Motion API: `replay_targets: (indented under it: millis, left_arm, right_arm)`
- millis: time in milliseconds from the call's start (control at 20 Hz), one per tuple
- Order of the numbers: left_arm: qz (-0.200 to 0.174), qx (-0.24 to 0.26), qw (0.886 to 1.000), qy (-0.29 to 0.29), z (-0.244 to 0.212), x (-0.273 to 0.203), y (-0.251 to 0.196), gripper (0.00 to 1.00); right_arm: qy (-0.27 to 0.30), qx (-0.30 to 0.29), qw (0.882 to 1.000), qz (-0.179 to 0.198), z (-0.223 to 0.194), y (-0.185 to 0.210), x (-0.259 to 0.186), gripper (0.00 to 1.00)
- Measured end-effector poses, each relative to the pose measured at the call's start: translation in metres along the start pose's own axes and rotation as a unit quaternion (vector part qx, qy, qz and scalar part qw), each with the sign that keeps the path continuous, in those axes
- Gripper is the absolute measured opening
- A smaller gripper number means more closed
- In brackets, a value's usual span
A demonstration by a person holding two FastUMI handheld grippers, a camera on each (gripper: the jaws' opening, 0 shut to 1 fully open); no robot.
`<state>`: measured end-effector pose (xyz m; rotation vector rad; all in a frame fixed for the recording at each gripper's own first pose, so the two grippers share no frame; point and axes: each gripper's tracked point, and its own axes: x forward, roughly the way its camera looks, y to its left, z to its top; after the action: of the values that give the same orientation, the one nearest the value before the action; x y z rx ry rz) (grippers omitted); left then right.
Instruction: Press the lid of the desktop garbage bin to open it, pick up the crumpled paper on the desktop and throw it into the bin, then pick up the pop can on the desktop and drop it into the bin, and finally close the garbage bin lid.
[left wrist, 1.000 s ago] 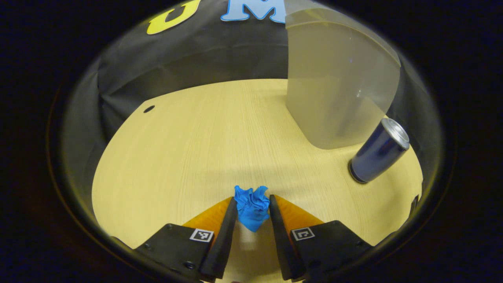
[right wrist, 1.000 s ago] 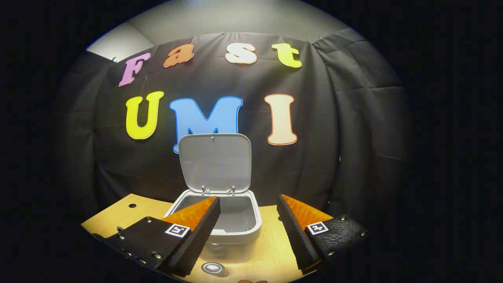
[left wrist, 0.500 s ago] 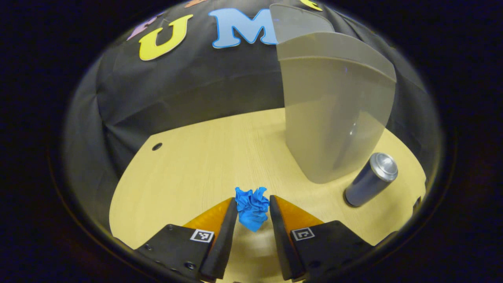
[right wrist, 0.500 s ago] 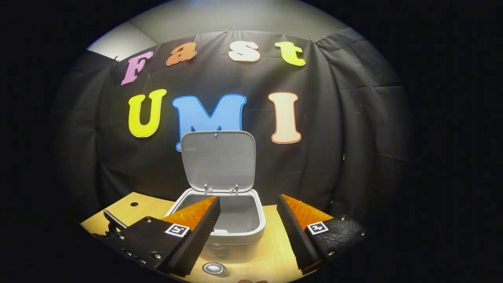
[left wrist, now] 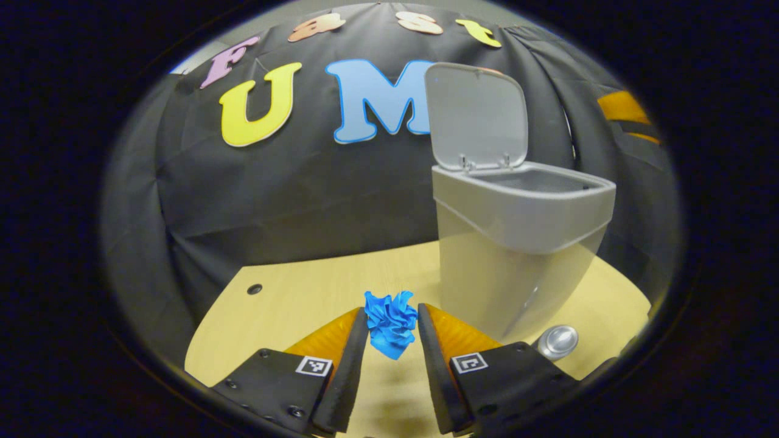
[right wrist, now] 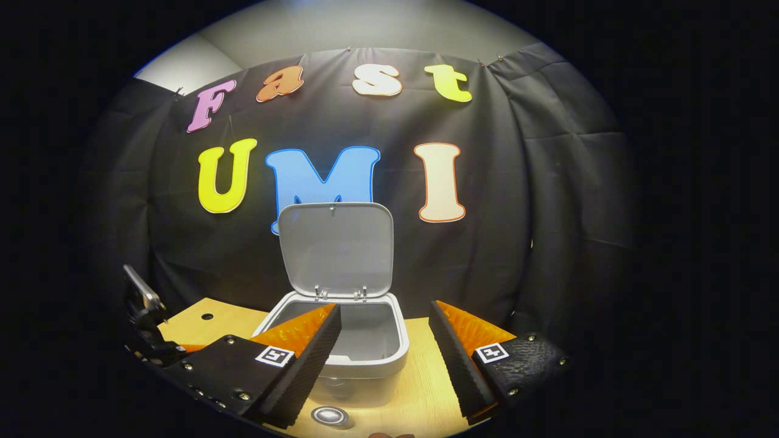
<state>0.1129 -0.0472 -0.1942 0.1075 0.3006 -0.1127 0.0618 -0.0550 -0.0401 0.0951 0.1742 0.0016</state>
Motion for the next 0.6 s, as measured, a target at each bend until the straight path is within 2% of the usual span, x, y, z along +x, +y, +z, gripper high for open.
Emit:
replay_targets:
  millis: [150, 200, 350, 400, 600]
  left_arm:
    - [-0.009, -0.01, 0.999, -0.04, 0.043, -0.001, -0.005, 0.6]
    - [-0.013, -0.01, 0.998, -0.052, 0.055, -0.002, -0.008, 0.58]
    - [-0.027, -0.015, 0.996, -0.083, 0.091, -0.004, -0.018, 0.57]
    - [-0.032, -0.018, 0.995, -0.092, 0.101, -0.005, -0.023, 0.6]
    - [-0.062, -0.027, 0.99, -0.121, 0.136, -0.004, -0.046, 0.59]
  right_arm:
    - [-0.001, 0.002, 1.0, -0.004, 0.0, -0.003, -0.002, 0.93]
    - [-0.002, 0.002, 1.0, -0.005, 0.001, -0.005, -0.002, 1.0]
    - [-0.002, 0.002, 1.0, -0.011, -0.001, -0.01, -0.004, 1.0]
    - [-0.002, 0.003, 1.0, -0.013, -0.001, -0.012, -0.005, 1.0]
    - [0.002, 0.006, 1.0, -0.022, -0.005, -0.018, -0.011, 1.0]
